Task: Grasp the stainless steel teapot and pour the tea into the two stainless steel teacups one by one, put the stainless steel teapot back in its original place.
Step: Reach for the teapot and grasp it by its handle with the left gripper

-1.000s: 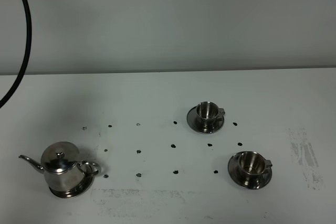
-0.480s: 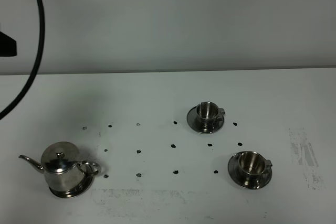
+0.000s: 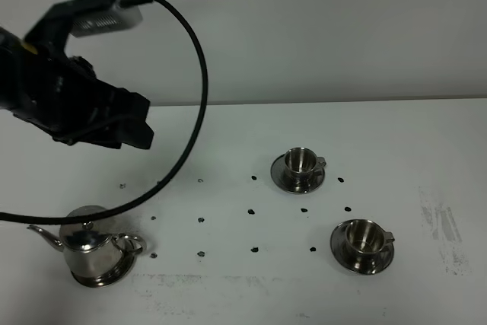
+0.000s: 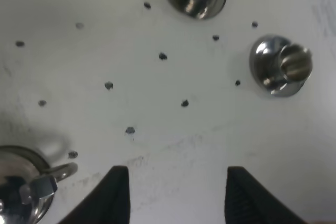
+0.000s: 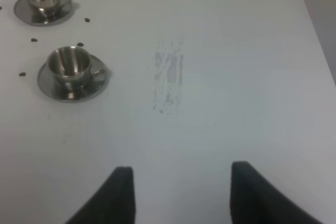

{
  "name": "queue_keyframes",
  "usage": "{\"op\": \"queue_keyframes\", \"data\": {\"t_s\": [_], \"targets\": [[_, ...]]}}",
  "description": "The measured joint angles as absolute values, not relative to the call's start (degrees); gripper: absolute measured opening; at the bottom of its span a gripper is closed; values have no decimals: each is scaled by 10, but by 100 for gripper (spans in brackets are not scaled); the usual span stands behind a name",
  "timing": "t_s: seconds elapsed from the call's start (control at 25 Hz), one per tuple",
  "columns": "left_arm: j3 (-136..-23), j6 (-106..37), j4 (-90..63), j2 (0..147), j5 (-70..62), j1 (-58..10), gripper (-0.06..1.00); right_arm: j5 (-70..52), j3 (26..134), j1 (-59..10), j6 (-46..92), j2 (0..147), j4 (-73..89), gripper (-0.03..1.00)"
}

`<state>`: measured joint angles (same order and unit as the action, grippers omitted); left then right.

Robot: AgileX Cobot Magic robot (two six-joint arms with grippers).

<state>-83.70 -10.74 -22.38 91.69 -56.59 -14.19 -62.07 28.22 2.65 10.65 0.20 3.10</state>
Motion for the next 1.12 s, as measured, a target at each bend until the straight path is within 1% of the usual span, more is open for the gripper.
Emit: {"op": "queue_keyframes", "data": {"t_s": [0.36,0.64,0.96,1.12], "targets": [[-837,-110,-179,999,-565,-183,47,-621,282,26,107,2,31,43],[-837,-109,-147,1054,-522,-232,47,-621,282,26,106,2,31,43],[-837,-18,-12,1100,-497,-263,47,-621,282,26,106,2,31,43],[-837,0,11,1123,-474,-277,47,-621,282,26,106,2,31,43]]}}
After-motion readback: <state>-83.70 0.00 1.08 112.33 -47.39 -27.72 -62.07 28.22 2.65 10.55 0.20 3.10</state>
